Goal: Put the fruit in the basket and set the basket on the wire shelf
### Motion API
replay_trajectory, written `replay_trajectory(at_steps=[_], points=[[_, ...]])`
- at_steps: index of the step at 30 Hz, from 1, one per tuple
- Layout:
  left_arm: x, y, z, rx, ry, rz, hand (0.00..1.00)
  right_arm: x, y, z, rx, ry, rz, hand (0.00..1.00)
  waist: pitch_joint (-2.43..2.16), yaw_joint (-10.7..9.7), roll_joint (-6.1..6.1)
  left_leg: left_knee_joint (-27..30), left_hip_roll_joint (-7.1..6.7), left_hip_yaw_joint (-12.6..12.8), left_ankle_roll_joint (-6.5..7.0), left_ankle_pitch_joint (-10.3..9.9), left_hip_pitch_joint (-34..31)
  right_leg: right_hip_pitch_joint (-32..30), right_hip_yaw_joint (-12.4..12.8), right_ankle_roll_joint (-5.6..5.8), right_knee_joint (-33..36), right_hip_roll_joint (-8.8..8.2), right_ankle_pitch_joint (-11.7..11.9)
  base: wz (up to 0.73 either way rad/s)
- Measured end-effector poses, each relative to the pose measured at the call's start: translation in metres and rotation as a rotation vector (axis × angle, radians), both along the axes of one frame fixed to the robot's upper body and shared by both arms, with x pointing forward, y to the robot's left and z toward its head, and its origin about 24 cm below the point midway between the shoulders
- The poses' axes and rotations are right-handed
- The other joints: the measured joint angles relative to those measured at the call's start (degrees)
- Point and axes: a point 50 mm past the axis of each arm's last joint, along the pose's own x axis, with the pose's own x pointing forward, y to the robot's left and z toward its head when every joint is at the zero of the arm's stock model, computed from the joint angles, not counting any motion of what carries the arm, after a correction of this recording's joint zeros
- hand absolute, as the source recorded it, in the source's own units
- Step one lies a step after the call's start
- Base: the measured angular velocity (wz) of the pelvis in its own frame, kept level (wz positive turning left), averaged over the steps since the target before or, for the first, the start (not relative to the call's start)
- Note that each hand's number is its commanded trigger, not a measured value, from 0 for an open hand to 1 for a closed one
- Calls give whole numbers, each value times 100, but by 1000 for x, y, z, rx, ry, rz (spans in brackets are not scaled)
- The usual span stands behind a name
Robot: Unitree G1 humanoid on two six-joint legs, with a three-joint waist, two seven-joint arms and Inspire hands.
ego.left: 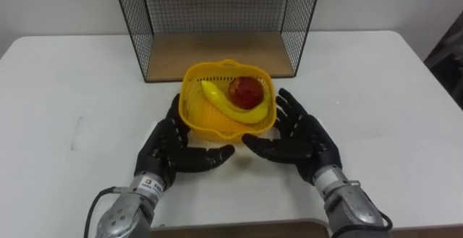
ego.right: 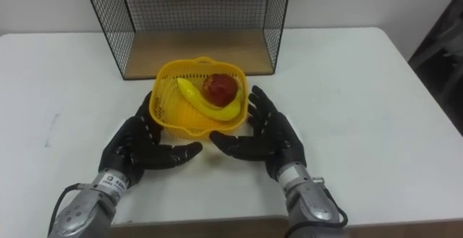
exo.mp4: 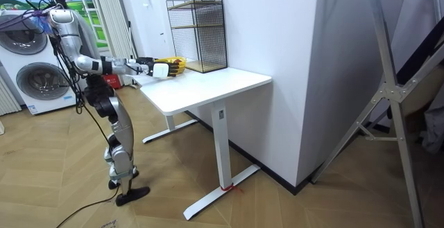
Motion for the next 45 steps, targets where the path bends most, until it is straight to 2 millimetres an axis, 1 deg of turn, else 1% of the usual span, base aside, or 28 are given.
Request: replay_trajectory(at_steps=[10,26,35,37,41,45], points=[[1,-2,1,-8,0,-2,0,0,5,0,-25,-3,21,0,-1,-22,3,7,1,18,0,0,-11,3,16,0,3,3,0,0],[2,-4,1,-13,-1,-2,0,1,7,0,-88,-16,48,0,3,-23,18,4,1,19,0,0,-16,-2,3,0,3,16,0,0],[2,-4,2,-20,-6,2,0,5,10,5,-103,-37,51,0,-4,-25,26,4,0,9,0,0,-49,-60,-6,0,2,10,0,0],[4,-4,3,-35,-10,6,0,5,13,6,-106,-43,54,0,-7,-9,24,8,2,7,-1,1,-43,-64,-3,0,5,2,0,0],[11,-5,10,-40,-37,0,0,7,13,8,-144,-56,55,0,-8,46,22,4,2,7,-2,2,-32,-62,-1,0,4,1,0,0],[15,-5,13,-40,-54,0,0,8,13,15,-175,-90,60,0,-12,97,14,0,3,2,-3,2,-26,-55,-13,0,4,1,0,1]])
